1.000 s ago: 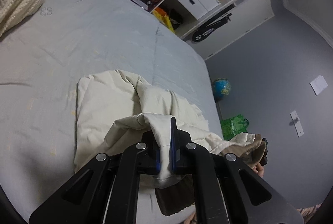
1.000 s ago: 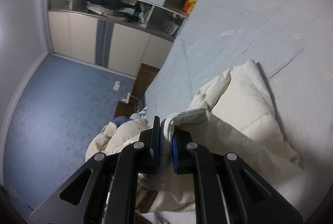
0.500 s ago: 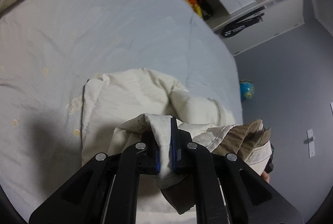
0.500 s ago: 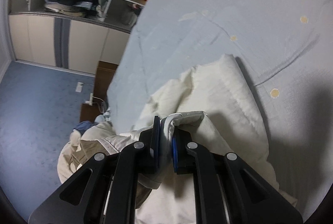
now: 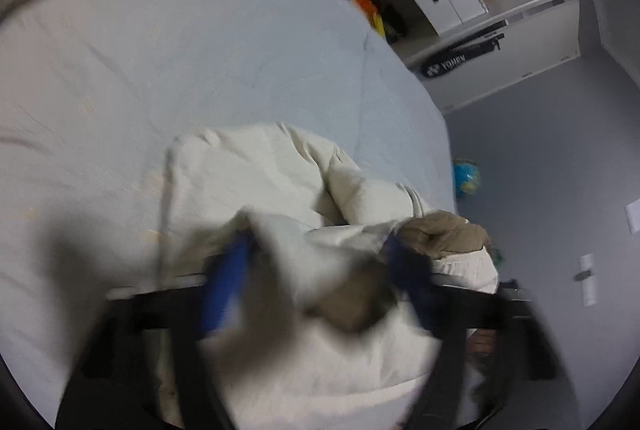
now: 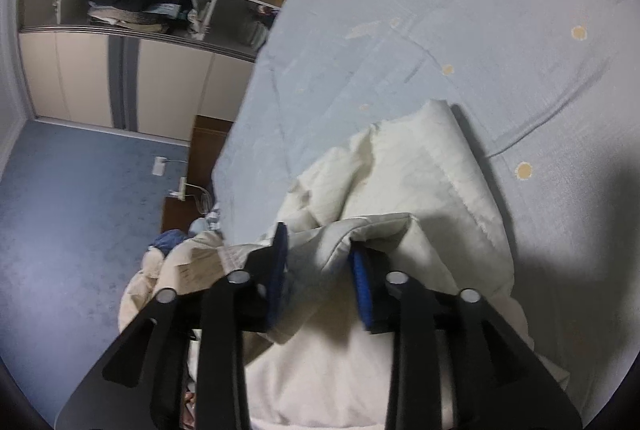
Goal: Fold large clothes
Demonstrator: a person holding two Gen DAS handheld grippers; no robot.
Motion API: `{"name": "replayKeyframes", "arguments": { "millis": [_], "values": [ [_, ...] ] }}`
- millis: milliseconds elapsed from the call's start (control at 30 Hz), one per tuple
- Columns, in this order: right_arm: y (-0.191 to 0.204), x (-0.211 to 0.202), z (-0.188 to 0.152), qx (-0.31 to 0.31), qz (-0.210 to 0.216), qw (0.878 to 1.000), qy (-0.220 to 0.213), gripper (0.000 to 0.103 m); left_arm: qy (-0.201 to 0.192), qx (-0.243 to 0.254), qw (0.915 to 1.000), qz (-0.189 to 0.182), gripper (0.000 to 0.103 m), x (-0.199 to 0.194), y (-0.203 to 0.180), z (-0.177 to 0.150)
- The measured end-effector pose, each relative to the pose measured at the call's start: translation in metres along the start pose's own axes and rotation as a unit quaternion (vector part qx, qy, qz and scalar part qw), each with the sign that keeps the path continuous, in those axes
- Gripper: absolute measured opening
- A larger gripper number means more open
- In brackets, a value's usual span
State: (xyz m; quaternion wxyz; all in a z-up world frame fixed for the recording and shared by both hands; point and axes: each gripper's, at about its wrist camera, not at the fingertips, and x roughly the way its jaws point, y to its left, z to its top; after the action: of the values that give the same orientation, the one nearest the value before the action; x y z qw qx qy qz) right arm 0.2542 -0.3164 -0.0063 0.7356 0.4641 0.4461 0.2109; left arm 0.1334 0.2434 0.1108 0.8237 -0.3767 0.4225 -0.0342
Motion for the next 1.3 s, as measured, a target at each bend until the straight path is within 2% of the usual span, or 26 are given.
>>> {"name": "replayKeyframes", "arguments": {
  "millis": [33,100,167,233,333,400,533,633,700,800,833,933,1033,1167,1300],
  "values": [
    [0.002,-0.005,-0.001,-0.001,0.008,1.000,-0.004,0.039,-0.014,0.010,0.9998,0.004,0.089,-0.011,-0.001,-0.002],
    [0.002,-0.013,-0.003,0.002,0.017,1.000,-0.010,0.042,-0.021,0.001,0.9998,-0.002,0.089,-0.024,-0.001,-0.003],
    [0.004,-0.019,-0.004,0.006,0.023,1.000,-0.015,0.050,-0.019,-0.004,0.9998,-0.001,0.089,-0.031,-0.001,-0.007],
    [0.006,-0.027,-0.005,0.010,0.022,0.999,-0.033,0.058,-0.014,0.013,0.9998,0.002,0.089,-0.034,-0.011,-0.012],
    [0.008,-0.047,-0.007,0.022,0.043,0.996,-0.079,0.062,-0.001,0.050,0.9987,0.001,0.089,-0.029,-0.037,-0.024],
    [0.011,-0.053,-0.009,0.024,0.054,0.995,-0.086,0.062,0.009,0.081,0.9966,-0.002,0.089,-0.020,-0.063,-0.036],
    [0.043,-0.046,-0.028,-0.054,0.033,0.997,-0.040,0.062,0.024,0.138,0.9901,-0.004,0.089,0.003,-0.112,-0.062],
    [0.076,-0.030,-0.056,-0.145,-0.007,0.989,0.006,0.062,0.028,0.187,0.9818,0.017,0.089,0.018,-0.140,-0.082],
    [0.098,-0.017,-0.082,-0.213,-0.043,0.976,0.029,0.062,0.026,0.239,0.9696,0.047,0.089,0.030,-0.161,-0.099],
    [0.122,0.005,-0.121,-0.322,-0.115,0.939,0.044,0.062,0.024,0.280,0.9566,0.077,0.089,0.044,-0.175,-0.116],
    [0.128,0.016,-0.135,-0.358,-0.141,0.922,0.048,0.062,0.023,0.294,0.9511,0.093,0.089,0.051,-0.179,-0.122],
    [0.126,0.043,-0.161,-0.409,-0.192,0.890,0.054,0.062,0.024,0.308,0.9416,0.134,0.089,0.074,-0.177,-0.127],
    [0.120,0.063,-0.169,-0.432,-0.222,0.874,0.031,0.062,0.024,0.285,0.9436,0.167,0.085,0.101,-0.167,-0.112],
    [0.126,0.092,-0.158,-0.441,-0.246,0.863,0.005,0.062,0.020,0.257,0.9456,0.199,0.085,0.130,-0.160,-0.091],
    [0.126,0.125,-0.146,-0.451,-0.269,0.851,0.003,0.062,0.036,0.258,0.9398,0.221,0.088,0.155,-0.148,-0.080]
  ]
}}
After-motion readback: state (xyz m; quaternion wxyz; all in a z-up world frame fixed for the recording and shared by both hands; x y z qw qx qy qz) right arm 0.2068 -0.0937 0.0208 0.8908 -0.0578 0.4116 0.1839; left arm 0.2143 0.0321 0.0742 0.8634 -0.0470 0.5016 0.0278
